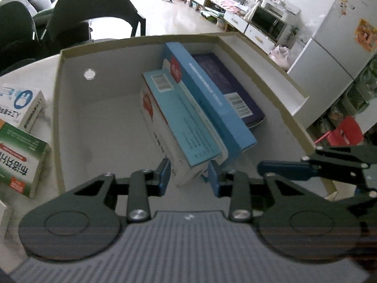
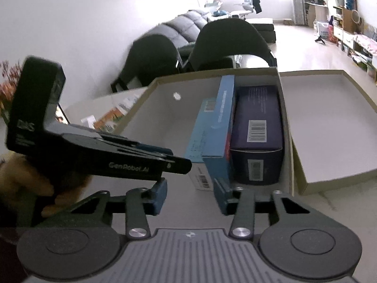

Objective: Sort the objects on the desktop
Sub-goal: 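Lower the light blue box against the tall blue box and open the left tool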

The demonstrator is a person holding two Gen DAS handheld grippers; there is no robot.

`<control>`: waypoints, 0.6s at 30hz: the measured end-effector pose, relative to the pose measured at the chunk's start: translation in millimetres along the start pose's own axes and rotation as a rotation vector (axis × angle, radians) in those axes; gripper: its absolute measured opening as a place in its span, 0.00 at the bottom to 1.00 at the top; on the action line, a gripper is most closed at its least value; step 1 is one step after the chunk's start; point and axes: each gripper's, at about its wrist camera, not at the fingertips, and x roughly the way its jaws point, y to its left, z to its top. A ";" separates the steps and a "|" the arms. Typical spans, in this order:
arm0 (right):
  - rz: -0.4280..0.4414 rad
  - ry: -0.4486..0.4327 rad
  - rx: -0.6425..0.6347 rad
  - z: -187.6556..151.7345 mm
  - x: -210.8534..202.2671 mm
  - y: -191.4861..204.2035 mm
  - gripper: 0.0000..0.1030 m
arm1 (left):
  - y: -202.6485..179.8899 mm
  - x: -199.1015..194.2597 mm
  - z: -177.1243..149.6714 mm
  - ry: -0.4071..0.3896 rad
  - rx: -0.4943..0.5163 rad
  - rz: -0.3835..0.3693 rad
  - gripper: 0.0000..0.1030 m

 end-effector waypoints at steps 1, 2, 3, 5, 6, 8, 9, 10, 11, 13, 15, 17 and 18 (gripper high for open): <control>-0.016 0.005 -0.008 1.2 3.5 -0.1 0.39 | 0.3 2.1 0.2 0.005 -0.001 -0.003 0.31; -0.033 0.010 -0.016 2.4 7.0 -0.3 0.39 | 0.3 4.2 0.2 0.010 -0.001 -0.005 0.30; -0.048 0.011 -0.023 3.6 9.7 -0.8 0.39 | 0.6 6.1 0.9 0.013 -0.003 -0.005 0.30; -0.059 0.020 -0.023 5.7 14.9 -3.3 0.39 | 1.7 8.3 2.2 0.015 -0.009 -0.015 0.30; -0.062 0.022 -0.022 6.4 16.6 -4.3 0.39 | 2.3 9.3 2.8 0.015 -0.012 -0.021 0.29; -0.068 0.024 -0.020 7.7 19.6 -6.3 0.39 | 3.7 11.1 4.1 0.015 -0.017 -0.034 0.29; -0.073 0.024 -0.021 8.4 20.9 -6.9 0.39 | 4.3 12.1 4.5 0.016 -0.020 -0.039 0.29; -0.077 0.025 -0.022 9.0 22.1 -7.4 0.39 | 4.8 13.1 4.6 0.016 -0.022 -0.041 0.29; -0.080 0.024 -0.022 9.7 23.2 -8.1 0.39 | 5.4 13.6 5.5 0.015 -0.023 -0.042 0.29; -0.086 0.021 -0.023 11.4 24.8 -8.8 0.39 | 6.6 14.0 6.8 0.014 -0.025 -0.043 0.29; -0.089 0.018 -0.023 13.1 25.9 -9.2 0.39 | 7.8 14.1 7.9 0.013 -0.027 -0.043 0.29; -0.090 0.015 -0.023 14.6 26.8 -9.5 0.39 | 8.6 14.6 8.8 0.011 -0.031 -0.043 0.29; -0.090 0.014 -0.022 15.2 27.3 -9.6 0.39 | 8.9 14.8 9.2 0.011 -0.033 -0.044 0.29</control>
